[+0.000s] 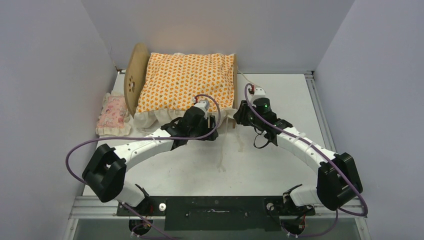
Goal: Set up the pet bed
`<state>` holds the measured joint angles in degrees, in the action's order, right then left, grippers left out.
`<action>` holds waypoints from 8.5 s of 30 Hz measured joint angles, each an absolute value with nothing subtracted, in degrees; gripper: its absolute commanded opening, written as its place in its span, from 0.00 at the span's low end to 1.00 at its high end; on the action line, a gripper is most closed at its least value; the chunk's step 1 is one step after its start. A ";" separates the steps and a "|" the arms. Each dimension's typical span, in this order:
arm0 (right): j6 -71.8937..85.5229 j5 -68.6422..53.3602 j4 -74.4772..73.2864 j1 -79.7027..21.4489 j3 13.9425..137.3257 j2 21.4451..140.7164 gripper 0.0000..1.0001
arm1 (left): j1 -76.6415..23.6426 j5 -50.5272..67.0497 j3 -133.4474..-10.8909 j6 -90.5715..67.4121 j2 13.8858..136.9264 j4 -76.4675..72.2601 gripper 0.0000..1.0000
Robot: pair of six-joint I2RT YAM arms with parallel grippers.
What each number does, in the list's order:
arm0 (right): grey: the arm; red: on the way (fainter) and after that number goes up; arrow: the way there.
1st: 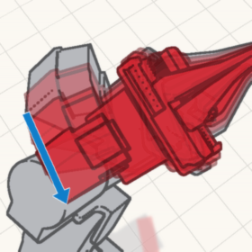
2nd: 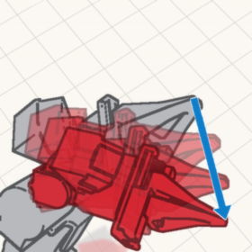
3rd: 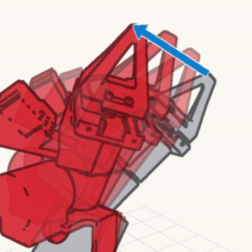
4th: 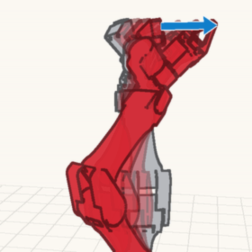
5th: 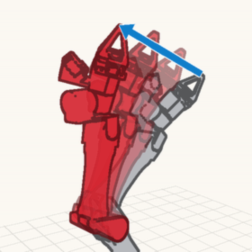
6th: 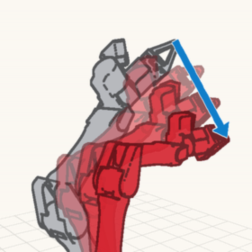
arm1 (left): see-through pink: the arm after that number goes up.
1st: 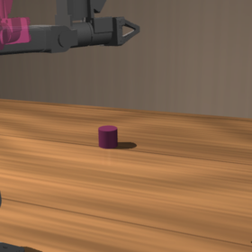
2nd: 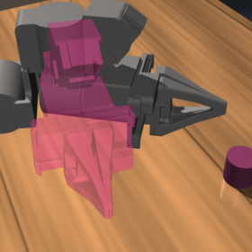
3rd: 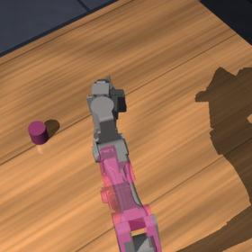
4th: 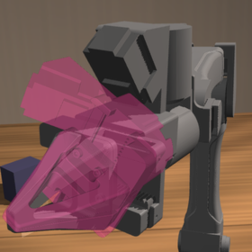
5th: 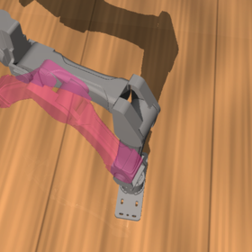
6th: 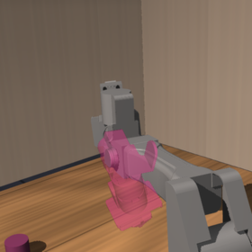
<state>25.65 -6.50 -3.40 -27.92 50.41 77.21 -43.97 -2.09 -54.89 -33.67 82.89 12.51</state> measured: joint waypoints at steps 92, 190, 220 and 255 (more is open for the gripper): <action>23.07 -1.08 -14.22 -22.46 75.85 94.41 0.67 | -25.80 -18.70 -54.17 -37.12 72.27 26.44 0.56; -16.25 -5.04 -15.00 -47.75 83.42 104.47 0.54 | -8.88 -20.58 -60.07 -30.24 75.50 26.94 0.60; 21.47 18.11 -23.11 -28.34 96.64 114.67 0.05 | -8.93 -18.87 -67.40 -23.11 67.26 43.13 0.88; 15.44 -17.08 -27.11 -15.62 95.61 110.15 0.63 | 14.94 -23.31 -73.32 -34.61 64.20 43.55 0.96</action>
